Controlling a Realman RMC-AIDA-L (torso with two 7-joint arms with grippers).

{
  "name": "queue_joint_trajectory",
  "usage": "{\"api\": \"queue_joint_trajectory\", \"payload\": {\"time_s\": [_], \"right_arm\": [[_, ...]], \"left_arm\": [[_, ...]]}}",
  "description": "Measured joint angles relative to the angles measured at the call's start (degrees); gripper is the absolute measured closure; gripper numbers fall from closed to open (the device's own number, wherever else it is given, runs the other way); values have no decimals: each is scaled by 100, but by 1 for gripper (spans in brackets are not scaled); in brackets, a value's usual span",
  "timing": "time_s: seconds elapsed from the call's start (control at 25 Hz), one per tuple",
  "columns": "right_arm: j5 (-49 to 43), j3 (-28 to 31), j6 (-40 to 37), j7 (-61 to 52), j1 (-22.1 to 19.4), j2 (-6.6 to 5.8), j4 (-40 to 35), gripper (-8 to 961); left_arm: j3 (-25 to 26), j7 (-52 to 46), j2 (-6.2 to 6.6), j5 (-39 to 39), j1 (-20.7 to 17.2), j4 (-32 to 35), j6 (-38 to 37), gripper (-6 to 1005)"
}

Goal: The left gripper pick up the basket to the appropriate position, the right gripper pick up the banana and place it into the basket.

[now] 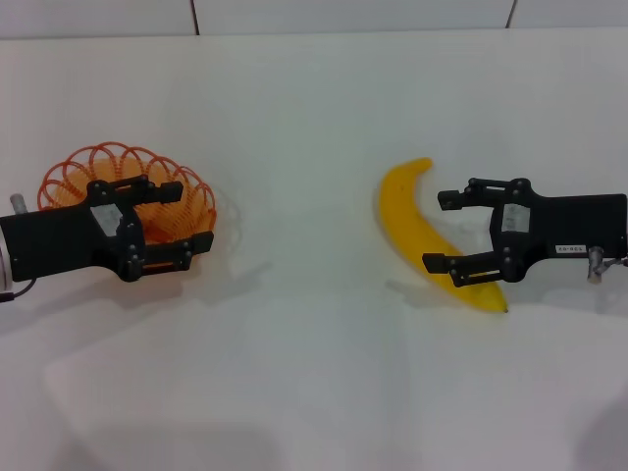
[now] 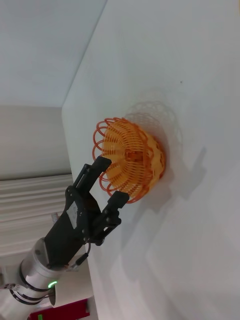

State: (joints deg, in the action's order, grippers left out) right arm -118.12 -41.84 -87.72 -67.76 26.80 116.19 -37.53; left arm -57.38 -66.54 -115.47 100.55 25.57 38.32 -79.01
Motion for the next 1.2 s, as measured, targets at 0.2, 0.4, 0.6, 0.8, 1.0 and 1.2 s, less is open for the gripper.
{"api": "queue_joint_trajectory", "payload": {"time_s": [0.2,0.4,0.6,0.8,1.0,1.2], "right_arm": [[0,0,0,0,0,0,0,45],[0,0,0,0,0,0,0,45],[0,0,0,0,0,0,0,45],[0,0,0,3,-44,0,0,45],[1,0,83,32,-53,0,0,45],[1,-8,123,9,54,3,0,45]], "left_arm": [[18,5,-1,0,0,0,0,214],[84,-50,-14,-14,1,0,1,218],[393,-1041,-42,5,53,176,242,222],[820,-1769,-41,13,13,593,436,226],[1292,-2436,100,204,0,961,451,230],[1488,-3736,572,1177,357,1087,454,234]]}}
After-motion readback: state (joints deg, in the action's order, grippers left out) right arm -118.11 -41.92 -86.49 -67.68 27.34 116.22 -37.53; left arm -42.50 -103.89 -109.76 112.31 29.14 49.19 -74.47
